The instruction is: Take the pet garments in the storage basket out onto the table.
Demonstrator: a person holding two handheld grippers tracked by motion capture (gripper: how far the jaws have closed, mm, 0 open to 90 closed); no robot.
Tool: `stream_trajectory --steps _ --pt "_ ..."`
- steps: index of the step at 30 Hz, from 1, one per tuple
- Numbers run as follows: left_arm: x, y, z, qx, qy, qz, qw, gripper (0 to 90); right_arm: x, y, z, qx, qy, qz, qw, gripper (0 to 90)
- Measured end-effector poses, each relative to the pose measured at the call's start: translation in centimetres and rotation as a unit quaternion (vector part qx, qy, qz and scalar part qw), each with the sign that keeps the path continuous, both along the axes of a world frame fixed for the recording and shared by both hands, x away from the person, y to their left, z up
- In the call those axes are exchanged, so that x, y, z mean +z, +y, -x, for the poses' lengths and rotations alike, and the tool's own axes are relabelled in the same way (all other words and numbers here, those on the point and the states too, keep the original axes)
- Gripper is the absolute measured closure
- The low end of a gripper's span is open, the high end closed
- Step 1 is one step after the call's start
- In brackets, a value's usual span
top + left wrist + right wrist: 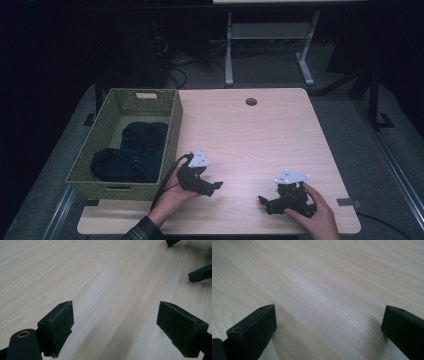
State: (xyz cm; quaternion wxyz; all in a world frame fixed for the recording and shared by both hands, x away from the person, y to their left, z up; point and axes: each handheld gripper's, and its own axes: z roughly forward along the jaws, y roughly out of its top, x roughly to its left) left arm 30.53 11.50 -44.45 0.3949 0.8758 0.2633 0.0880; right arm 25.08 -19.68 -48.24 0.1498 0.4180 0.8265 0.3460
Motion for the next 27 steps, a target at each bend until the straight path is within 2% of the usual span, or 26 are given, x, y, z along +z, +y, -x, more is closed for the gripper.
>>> stream_trajectory --steps 1,6,15,23,27 --pt "0.0 0.0 0.0 0.003 0.000 0.007 1.0000 13.7 0.0 0.0 0.0 0.000 0.000 0.000 1.0000 0.0" --pt "0.3 0.0 -0.1 0.000 0.000 0.003 1.0000 13.7 0.0 0.0 0.0 0.000 0.000 0.000 1.0000 0.0" --pt "1.0 0.0 -0.2 0.004 -0.001 0.015 0.9999 13.7 0.0 0.0 0.0 0.000 0.000 0.000 1.0000 0.0" --pt "1.7 0.1 -0.2 0.001 0.003 0.014 0.9999 13.7 0.0 0.0 0.0 0.000 0.000 0.000 1.0000 0.0" --pt "2.2 0.1 -0.2 0.003 0.003 0.020 0.9998 13.7 0.0 0.0 0.0 0.001 -0.001 0.001 1.0000 0.0"
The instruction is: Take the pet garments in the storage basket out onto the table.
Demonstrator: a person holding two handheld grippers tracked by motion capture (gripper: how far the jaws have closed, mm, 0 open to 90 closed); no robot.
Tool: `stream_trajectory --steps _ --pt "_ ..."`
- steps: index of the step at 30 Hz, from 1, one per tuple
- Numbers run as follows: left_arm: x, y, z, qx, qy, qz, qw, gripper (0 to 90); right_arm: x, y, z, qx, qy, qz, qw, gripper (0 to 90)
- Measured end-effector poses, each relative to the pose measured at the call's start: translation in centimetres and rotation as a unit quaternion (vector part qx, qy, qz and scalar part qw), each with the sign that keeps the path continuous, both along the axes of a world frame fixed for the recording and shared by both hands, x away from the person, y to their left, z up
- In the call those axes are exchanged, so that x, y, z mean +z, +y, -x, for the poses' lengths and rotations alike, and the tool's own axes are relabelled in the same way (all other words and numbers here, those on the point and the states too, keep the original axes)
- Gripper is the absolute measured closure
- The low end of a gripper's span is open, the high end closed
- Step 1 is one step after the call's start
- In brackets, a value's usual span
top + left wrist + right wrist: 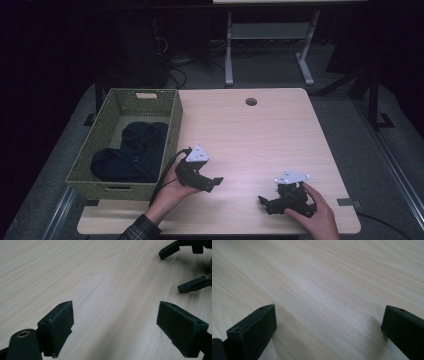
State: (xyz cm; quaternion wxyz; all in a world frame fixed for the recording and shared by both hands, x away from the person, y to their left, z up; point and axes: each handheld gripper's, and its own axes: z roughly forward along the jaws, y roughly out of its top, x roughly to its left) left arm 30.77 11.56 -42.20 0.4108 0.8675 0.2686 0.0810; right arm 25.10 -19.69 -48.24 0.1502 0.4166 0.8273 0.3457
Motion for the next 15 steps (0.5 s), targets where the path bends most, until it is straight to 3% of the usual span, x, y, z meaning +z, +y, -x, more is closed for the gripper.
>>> stream_trajectory --steps 6,15 --pt "0.6 0.1 -0.1 0.002 0.003 0.007 1.0000 13.7 0.0 0.0 0.0 0.000 0.001 -0.001 1.0000 0.0" --pt "1.9 0.1 -0.4 -0.010 -0.002 0.000 0.9999 13.8 0.0 0.0 0.0 0.000 0.001 -0.001 1.0000 0.0"
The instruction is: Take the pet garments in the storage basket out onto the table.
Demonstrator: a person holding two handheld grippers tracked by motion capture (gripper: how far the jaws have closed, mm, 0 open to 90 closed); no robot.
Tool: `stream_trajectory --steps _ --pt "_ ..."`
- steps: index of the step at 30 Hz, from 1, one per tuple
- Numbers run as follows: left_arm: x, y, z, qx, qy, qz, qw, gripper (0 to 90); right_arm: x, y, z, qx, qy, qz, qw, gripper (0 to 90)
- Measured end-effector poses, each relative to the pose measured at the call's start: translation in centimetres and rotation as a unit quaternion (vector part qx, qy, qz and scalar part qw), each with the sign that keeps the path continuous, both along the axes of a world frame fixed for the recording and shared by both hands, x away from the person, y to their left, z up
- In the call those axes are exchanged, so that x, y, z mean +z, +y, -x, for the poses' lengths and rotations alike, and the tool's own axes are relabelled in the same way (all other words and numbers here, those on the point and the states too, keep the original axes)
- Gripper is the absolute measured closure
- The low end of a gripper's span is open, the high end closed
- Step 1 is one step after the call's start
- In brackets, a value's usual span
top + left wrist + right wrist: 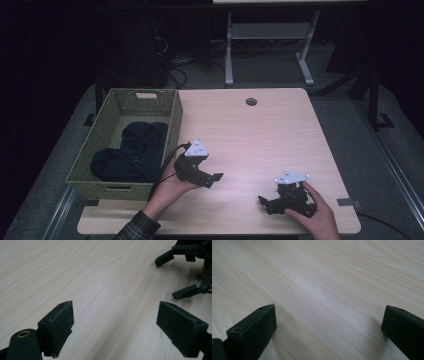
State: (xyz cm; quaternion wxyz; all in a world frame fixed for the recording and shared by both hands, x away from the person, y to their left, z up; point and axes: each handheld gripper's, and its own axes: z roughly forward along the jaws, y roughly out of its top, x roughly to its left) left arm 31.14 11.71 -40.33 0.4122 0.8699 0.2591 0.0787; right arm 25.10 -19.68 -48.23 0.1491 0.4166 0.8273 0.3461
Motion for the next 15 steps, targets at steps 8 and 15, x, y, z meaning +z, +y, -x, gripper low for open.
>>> stream_trajectory --steps 8,15 --pt "1.4 0.0 -0.2 -0.009 0.001 0.006 0.9999 13.9 0.0 0.0 0.0 0.000 0.000 0.000 1.0000 0.0" --pt "3.3 0.4 -0.9 -0.008 -0.011 0.001 0.9999 13.9 0.0 0.0 0.0 0.000 0.000 -0.001 1.0000 0.0"
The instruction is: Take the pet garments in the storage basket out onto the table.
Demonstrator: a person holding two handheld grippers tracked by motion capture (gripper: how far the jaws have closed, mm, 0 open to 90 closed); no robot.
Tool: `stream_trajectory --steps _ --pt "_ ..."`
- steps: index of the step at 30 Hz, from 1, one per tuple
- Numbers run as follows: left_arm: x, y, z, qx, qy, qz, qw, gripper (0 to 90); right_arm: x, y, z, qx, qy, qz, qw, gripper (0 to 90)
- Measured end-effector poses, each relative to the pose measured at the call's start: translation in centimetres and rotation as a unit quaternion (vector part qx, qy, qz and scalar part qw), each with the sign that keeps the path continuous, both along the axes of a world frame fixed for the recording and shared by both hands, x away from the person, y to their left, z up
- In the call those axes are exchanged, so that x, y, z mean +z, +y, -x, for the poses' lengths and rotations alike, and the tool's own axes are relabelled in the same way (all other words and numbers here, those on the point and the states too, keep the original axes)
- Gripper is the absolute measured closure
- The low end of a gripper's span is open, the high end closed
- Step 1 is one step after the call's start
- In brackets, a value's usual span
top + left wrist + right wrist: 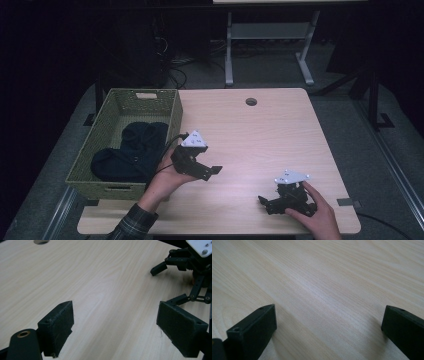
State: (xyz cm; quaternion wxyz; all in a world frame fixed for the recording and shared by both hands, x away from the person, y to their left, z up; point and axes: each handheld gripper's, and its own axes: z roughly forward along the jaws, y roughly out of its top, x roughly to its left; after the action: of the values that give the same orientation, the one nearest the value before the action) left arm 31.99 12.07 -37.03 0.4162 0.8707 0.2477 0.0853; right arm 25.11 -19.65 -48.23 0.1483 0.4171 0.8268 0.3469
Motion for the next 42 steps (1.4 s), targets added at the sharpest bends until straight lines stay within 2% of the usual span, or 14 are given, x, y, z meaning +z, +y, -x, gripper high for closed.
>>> stream_trajectory --steps 10,26,42 --pt "1.4 2.0 -1.0 0.016 0.002 0.016 0.9997 13.8 0.0 0.0 0.0 0.001 -0.001 0.001 1.0000 0.0" --pt "2.4 5.4 -1.7 0.040 0.003 0.020 0.9990 14.0 0.0 0.0 0.0 0.001 -0.001 0.001 1.0000 0.0" --pt "3.4 10.2 -2.3 0.093 -0.005 0.027 0.9953 18.2 0.0 0.0 0.0 0.001 -0.001 0.002 1.0000 0.0"
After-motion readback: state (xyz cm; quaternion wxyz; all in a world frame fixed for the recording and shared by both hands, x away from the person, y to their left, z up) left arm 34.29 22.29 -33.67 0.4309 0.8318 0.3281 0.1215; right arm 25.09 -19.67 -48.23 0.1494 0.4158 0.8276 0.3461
